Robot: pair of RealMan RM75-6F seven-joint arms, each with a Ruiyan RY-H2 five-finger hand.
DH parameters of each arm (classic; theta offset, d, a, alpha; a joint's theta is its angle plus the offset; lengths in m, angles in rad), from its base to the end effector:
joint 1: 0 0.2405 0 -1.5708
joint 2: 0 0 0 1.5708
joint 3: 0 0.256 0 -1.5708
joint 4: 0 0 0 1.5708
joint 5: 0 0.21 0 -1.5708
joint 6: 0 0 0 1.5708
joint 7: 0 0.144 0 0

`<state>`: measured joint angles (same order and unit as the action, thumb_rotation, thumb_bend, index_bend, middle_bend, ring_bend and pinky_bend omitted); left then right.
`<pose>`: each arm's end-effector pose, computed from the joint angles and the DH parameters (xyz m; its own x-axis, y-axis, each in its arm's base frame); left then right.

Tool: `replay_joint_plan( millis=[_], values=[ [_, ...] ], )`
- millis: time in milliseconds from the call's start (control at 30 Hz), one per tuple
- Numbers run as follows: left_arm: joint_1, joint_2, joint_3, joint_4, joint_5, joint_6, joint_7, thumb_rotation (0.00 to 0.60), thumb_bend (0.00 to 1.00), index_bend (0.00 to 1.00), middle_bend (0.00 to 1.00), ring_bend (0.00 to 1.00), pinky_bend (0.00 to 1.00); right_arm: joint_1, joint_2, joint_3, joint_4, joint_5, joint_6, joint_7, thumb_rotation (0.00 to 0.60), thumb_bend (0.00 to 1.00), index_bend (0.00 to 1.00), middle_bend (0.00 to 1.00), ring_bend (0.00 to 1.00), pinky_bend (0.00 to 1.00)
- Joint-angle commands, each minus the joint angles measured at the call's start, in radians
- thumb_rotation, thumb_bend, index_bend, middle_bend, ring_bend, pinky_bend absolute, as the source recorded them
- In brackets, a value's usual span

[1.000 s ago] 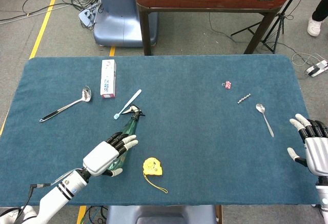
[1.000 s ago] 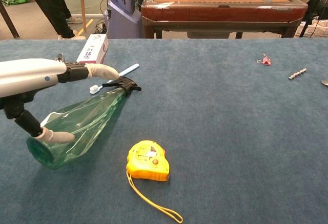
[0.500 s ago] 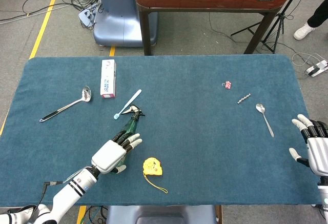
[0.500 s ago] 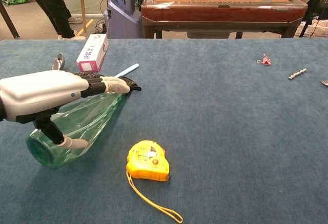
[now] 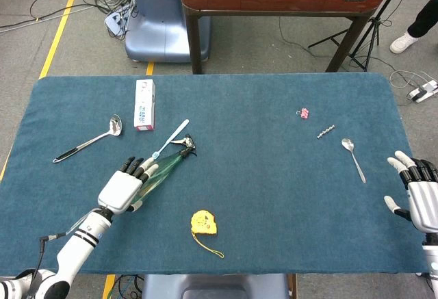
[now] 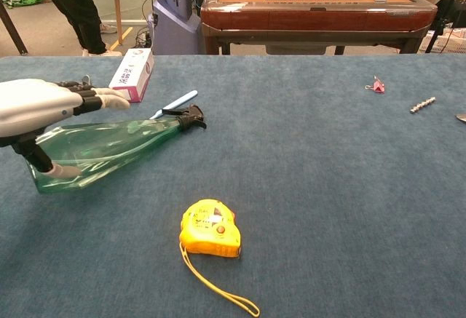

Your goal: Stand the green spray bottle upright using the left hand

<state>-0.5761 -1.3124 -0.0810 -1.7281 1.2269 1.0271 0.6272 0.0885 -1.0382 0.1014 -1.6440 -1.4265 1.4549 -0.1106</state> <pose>-0.1884 0.2880 0.0371 0.7001 0.1768 0.6918 0.6878 -0.4273 -0.5868 -0.3158 -0.1925 0.1898 0.5254 0.0179 0.8507 -0.8499 0.0585 0.5237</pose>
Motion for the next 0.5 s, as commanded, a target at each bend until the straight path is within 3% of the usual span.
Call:
replay_joint_plan(
  millis=[33,200,500],
  values=[
    [-0.003,0.013,-0.008,0.023,-0.027,0.006,0.012,0.600,0.26,0.00,0.01,0.00,0.02,0.001,0.001,0.001,-0.002,-0.001,0.000,-0.002,0.600,0.18,0.20,0.14,0.12,0.14],
    [-0.013,0.034,-0.017,0.041,-0.091,-0.005,0.026,0.600,0.26,0.00,0.01,0.00,0.02,0.002,0.001,0.002,-0.004,0.000,0.002,-0.001,0.600,0.18,0.20,0.14,0.12,0.14],
    [-0.060,0.150,-0.057,-0.115,-0.145,-0.123,-0.135,0.600,0.26,0.00,0.01,0.00,0.02,0.000,0.006,-0.002,-0.015,-0.011,0.007,-0.003,0.600,0.18,0.20,0.14,0.12,0.14]
  ],
)
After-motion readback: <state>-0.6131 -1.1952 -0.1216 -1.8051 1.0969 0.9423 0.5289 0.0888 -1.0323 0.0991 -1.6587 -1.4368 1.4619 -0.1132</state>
